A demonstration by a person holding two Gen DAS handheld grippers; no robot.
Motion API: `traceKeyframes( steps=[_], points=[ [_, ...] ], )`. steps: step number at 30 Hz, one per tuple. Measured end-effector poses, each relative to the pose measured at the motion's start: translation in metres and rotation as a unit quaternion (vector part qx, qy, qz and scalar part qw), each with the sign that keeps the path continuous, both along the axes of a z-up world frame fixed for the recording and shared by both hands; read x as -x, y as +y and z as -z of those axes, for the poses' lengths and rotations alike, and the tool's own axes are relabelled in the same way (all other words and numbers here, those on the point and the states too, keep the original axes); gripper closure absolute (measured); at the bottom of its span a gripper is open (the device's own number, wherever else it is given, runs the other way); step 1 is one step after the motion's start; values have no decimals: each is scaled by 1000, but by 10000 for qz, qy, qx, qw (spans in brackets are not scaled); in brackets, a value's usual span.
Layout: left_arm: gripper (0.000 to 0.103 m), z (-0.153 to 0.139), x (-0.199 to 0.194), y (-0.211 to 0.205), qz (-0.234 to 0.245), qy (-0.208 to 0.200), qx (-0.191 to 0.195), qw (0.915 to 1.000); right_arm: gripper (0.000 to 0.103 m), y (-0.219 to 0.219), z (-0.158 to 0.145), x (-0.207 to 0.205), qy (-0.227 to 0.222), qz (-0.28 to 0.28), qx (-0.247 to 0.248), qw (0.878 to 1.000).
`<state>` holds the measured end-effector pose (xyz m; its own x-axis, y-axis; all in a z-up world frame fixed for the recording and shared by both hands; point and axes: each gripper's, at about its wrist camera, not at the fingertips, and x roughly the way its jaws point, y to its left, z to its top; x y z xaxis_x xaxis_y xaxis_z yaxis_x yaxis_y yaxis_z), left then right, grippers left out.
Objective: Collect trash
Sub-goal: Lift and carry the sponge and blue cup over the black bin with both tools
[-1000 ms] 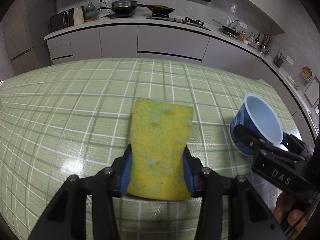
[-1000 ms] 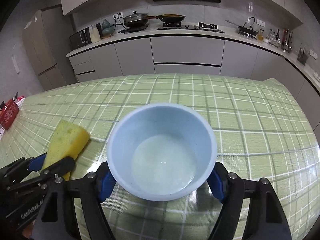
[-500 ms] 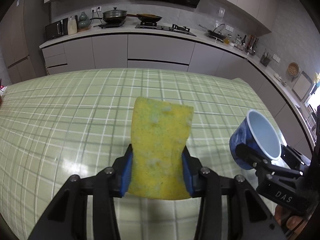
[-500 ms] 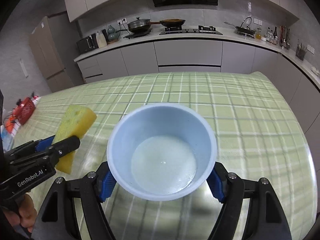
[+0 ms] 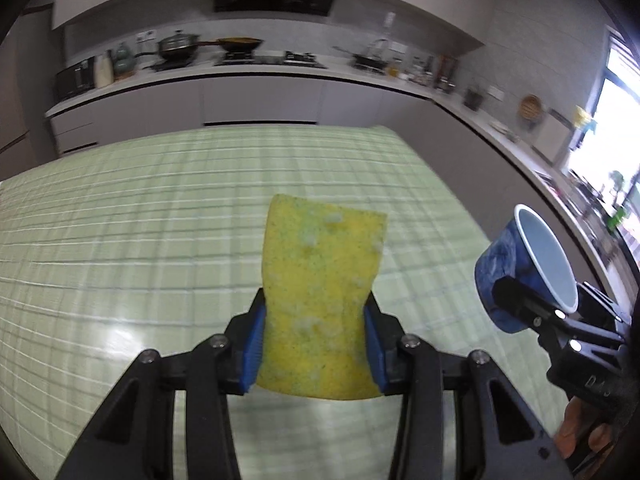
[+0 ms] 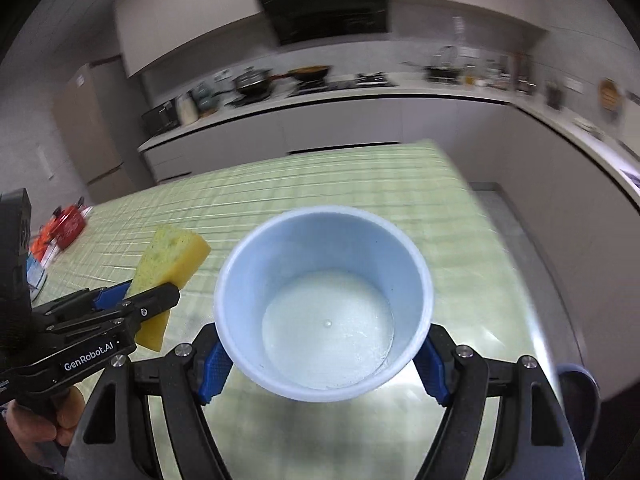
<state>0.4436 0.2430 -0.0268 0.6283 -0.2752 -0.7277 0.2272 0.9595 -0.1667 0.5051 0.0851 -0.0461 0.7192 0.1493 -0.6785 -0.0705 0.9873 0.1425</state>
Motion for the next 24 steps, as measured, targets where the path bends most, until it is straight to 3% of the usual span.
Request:
traceKeyframes(
  steps=[9,15,20,24],
  points=[
    [59,-7,51,-98,1014,48,232,9946,25,-138,-5,129,196,1132,-68,9934],
    [59,-9,83,-206,1581,97,337,9868,25,-262,10,180,267,1690,-151,9851],
    [59,22,96,-329,1617,362,346,9856,25,-374,80,175,806,1494,-430,9846],
    [56,66,91,-394,1241,647,170,9900,25,-423,139,155,1207,1066,-442,9860]
  ],
)
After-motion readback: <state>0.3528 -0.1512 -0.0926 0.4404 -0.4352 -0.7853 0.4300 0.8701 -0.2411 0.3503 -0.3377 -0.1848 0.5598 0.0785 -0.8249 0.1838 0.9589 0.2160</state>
